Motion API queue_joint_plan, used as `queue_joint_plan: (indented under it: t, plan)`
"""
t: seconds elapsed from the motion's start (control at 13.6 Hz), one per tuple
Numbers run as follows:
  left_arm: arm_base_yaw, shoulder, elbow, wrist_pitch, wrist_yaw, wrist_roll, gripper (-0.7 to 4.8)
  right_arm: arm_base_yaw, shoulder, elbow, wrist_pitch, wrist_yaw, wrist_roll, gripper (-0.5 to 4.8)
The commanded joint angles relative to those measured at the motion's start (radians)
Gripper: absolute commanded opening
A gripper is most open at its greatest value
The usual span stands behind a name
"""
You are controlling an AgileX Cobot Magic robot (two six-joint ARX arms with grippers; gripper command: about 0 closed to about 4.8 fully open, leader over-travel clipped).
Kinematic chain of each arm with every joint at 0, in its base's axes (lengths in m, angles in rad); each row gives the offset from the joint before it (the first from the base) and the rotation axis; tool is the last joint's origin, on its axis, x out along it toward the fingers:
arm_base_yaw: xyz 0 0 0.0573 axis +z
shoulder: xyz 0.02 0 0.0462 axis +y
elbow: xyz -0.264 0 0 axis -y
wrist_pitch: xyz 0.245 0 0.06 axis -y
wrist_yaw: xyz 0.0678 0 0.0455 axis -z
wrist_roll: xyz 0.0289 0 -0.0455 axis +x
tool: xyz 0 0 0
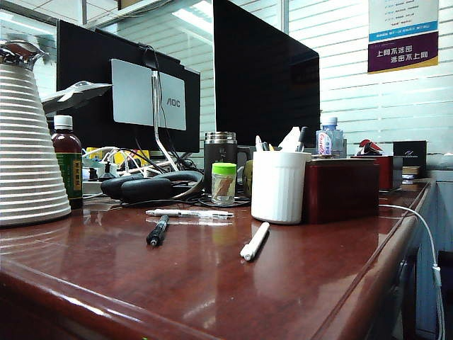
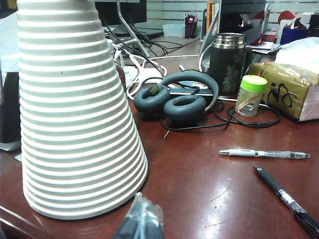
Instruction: Pick up all the pens on the desk and put them into the pen holder one by one.
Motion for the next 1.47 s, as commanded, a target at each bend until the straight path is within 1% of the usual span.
queue_joint_plan:
  t: [0.07,0.29,0.37,0.44,0.52,0.59,0.66,0.74,0.81,0.88,0.96,1.03,1.1,1.18,1.25,1.4,1.47]
  plan:
    - [0.002,0.001,-0.001,0.013,0.006,0.0,-0.07,-0.001,-0.001,-0.005,0.015,-0.002,0.006,-0.05]
    - [0.002,0.001,-0.002,0.014,0.006,0.0,-0.07,0.0,-0.001,-0.005,-0.007,0.002,-0.01,-0.06]
    - [0.002,0.001,0.003,0.027,0.01,-0.006,-0.05,0.002,-0.001,0.013,-0.004,-0.026,-0.008,-0.05]
    - [0.001,0.001,0.015,0.05,0.024,-0.057,0.04,0.004,-0.001,0.06,-0.015,-0.073,-0.008,0.07]
    - [0.001,0.001,0.043,0.051,0.024,-0.101,0.64,0.004,0.0,0.122,-0.055,-0.092,-0.008,1.2]
    - [0.001,0.001,0.076,0.049,0.02,-0.13,2.14,0.003,0.008,0.196,-0.129,-0.092,-0.009,2.73]
    - [0.001,0.001,0.115,0.028,0.019,-0.137,3.1,0.002,0.024,0.272,-0.195,-0.093,-0.014,3.59]
    - [0.001,0.001,0.165,-0.032,0.018,-0.173,3.58,0.002,0.054,0.352,-0.23,-0.134,-0.04,3.88]
    - [0.001,0.001,0.206,-0.089,0.018,-0.206,3.88,0.002,0.098,0.425,-0.232,-0.177,-0.053,3.88]
    - [0.001,0.002,0.251,-0.145,0.035,-0.229,4.39,0.002,0.18,0.521,-0.246,-0.228,-0.063,3.88]
    - [0.001,0.023,0.282,-0.173,0.133,-0.234,4.79,0.003,0.282,0.629,-0.331,-0.312,-0.15,3.88]
    - [0.001,0.066,0.307,-0.19,0.209,-0.237,4.79,0.002,0.362,0.721,-0.447,-0.355,-0.231,3.88]
    - [0.001,0.128,0.34,-0.187,0.261,-0.237,4.79,0.002,0.422,0.774,-0.496,-0.381,-0.233,3.88]
    - [0.001,0.214,0.394,-0.182,0.269,-0.237,4.79,0.002,0.479,0.819,-0.515,-0.394,-0.233,3.88]
    - [0.001,0.304,0.456,-0.182,0.274,-0.236,4.79,0.003,0.536,0.855,-0.513,-0.442,-0.209,3.88]
    - [-0.002,0.509,0.579,-0.186,0.312,-0.232,4.79,0.005,0.669,0.911,-0.507,-0.537,-0.089,3.88]
    - [-0.007,0.624,0.627,-0.186,0.337,-0.232,4.79,0.008,0.74,0.927,-0.503,-0.549,-0.061,3.88]
